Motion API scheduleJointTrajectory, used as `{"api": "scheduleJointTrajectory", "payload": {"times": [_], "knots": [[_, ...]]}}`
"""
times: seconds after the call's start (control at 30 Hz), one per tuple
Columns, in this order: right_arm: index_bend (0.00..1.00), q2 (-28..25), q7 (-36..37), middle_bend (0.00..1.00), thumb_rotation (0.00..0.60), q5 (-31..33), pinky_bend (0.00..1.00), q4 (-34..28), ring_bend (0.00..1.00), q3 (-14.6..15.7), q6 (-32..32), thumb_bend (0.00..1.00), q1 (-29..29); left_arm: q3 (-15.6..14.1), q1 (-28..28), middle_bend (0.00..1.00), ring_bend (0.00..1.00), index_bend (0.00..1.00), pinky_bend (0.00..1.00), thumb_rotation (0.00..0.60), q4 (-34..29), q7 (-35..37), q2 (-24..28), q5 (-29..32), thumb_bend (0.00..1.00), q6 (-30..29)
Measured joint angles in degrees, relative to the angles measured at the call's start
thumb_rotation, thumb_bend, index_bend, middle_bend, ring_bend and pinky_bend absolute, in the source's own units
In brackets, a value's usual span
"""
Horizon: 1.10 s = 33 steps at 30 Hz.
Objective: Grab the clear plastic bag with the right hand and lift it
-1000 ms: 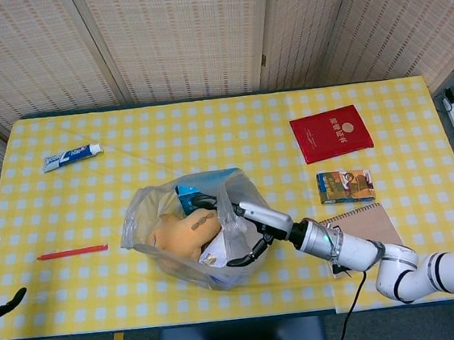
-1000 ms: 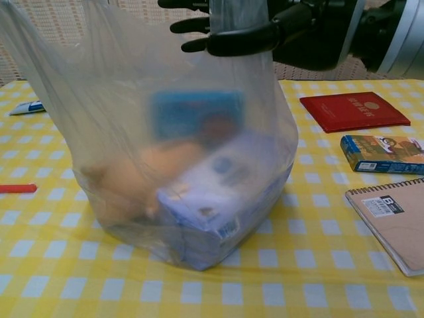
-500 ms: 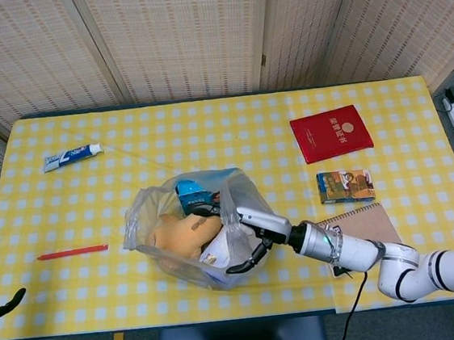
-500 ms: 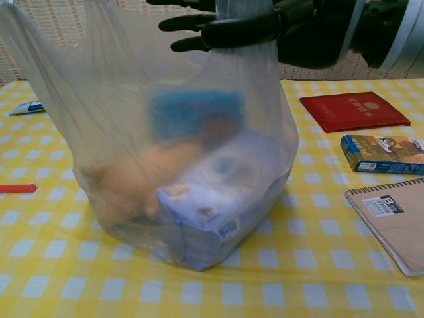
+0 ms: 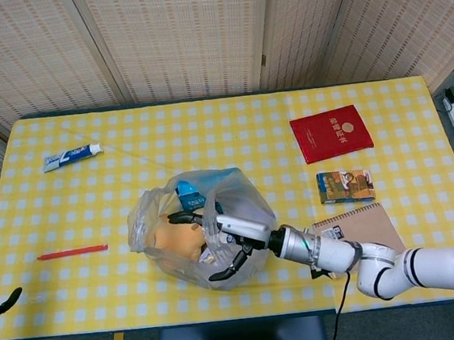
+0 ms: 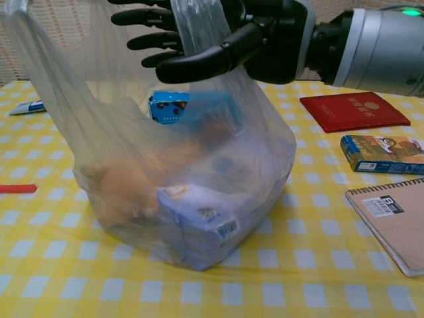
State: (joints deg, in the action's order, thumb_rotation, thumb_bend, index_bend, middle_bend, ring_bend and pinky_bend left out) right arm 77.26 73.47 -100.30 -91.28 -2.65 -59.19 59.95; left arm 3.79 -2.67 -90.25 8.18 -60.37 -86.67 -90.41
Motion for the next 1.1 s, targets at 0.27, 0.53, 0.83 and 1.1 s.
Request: {"api": "scheduleJointTrajectory", "payload": {"times": [0.27,0.53,0.83,1.1], "knots": [[0.00,3.56,-5.35,0.00,0.600,3.77,0.00,0.61,0.00,-2.12,4.25,0.24,2.54,-0.02,0.19,0.10,0.09,0.01,0.07,0.600,0.22,1.39,0.38,-0.30,0.22,-0.32],[0.00,5.40,-10.42,0.00,0.600,6.14,0.00,1.05,0.00,-3.56,6.71,0.23,3.85,-0.09,0.39,0.10,0.09,0.01,0.07,0.600,0.35,2.53,0.75,-0.59,0.22,-0.57],[0.00,8.48,-12.58,0.00,0.600,9.43,0.00,2.66,0.00,-6.09,9.84,0.23,6.00,-0.23,0.82,0.10,0.09,0.00,0.07,0.600,0.40,3.56,1.11,-1.15,0.22,-1.43],[0.00,9.98,-13.17,0.00,0.600,9.64,0.00,3.53,0.00,-6.85,9.28,0.23,6.30,-0.19,1.27,0.10,0.09,0.00,0.07,0.600,0.52,4.75,1.53,-1.09,0.22,-2.04]]}}
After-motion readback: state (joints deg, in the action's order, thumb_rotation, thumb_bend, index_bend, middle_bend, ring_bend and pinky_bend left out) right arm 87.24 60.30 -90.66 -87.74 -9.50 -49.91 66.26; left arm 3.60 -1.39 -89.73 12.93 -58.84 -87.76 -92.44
